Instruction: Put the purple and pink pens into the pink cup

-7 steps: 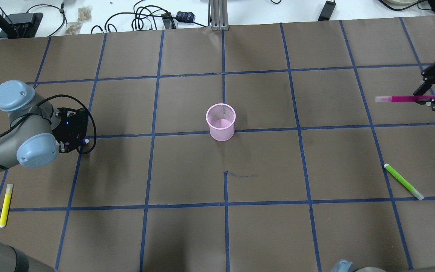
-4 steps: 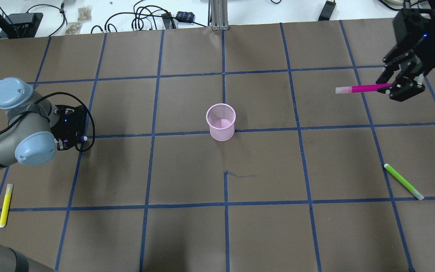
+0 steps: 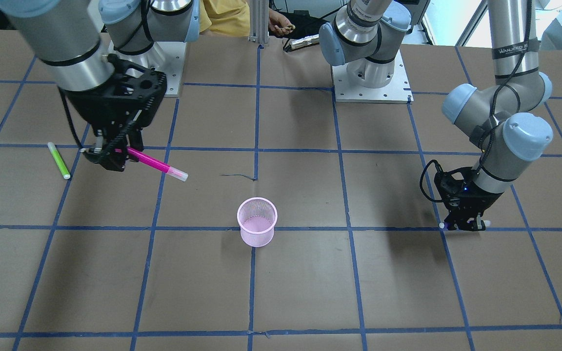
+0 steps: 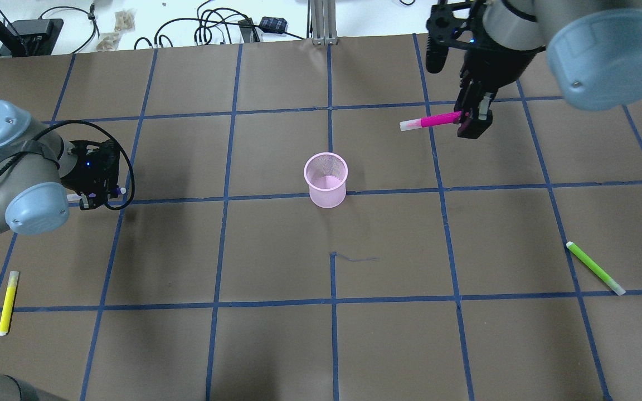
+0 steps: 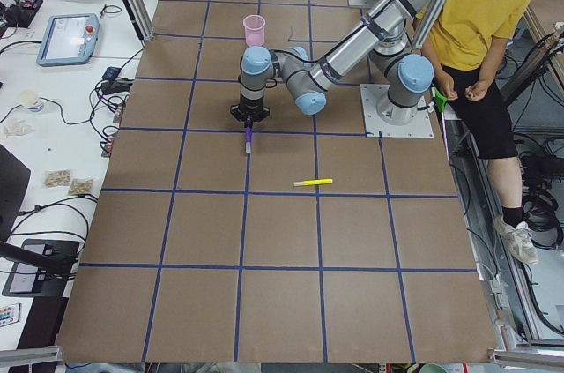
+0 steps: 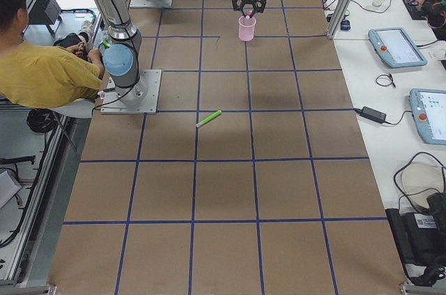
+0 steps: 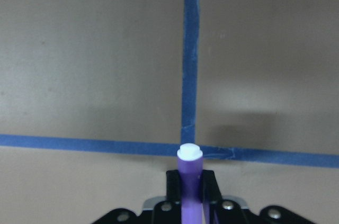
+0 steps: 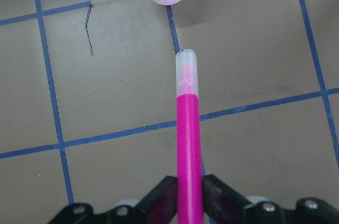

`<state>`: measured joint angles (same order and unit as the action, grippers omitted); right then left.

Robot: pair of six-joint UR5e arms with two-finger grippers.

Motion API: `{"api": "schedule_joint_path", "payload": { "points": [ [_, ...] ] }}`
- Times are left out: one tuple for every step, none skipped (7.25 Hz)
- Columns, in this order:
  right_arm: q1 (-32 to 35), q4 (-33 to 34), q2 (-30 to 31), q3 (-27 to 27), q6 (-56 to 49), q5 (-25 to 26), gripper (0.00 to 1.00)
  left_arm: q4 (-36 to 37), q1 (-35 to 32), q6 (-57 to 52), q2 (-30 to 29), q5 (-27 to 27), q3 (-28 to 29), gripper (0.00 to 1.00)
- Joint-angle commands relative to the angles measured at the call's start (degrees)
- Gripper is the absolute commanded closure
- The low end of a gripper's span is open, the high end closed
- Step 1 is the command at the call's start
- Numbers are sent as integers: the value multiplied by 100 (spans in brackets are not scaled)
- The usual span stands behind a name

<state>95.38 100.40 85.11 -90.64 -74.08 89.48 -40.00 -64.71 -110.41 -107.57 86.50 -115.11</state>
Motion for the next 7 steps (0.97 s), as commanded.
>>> {"api": "schedule_joint_path", "payload": {
  "points": [
    [1127,714,-528,63,945,770,78,-907,64,90,78,-579,451,100],
    [1497,804,-896,229,1827,929,78,-1157,73,81,87,-660,681,100],
    [1849,770,-1335,509,2366,1314,78,-1298,90,81,96,-817,744,100],
    [2044,640,-1618,712,2389,1466,77,-1335,90,81,113,-1010,753,100],
    [2098,412,-1708,723,2407,1598,76,-1335,90,72,140,-1125,771,100],
    [2098,401,-1735,679,2451,1721,74,-1344,90,81,166,-1144,814,100],
    [2107,401,-1839,575,2555,1896,72,-1439,90,81,192,-1152,815,100]
  ]
}}
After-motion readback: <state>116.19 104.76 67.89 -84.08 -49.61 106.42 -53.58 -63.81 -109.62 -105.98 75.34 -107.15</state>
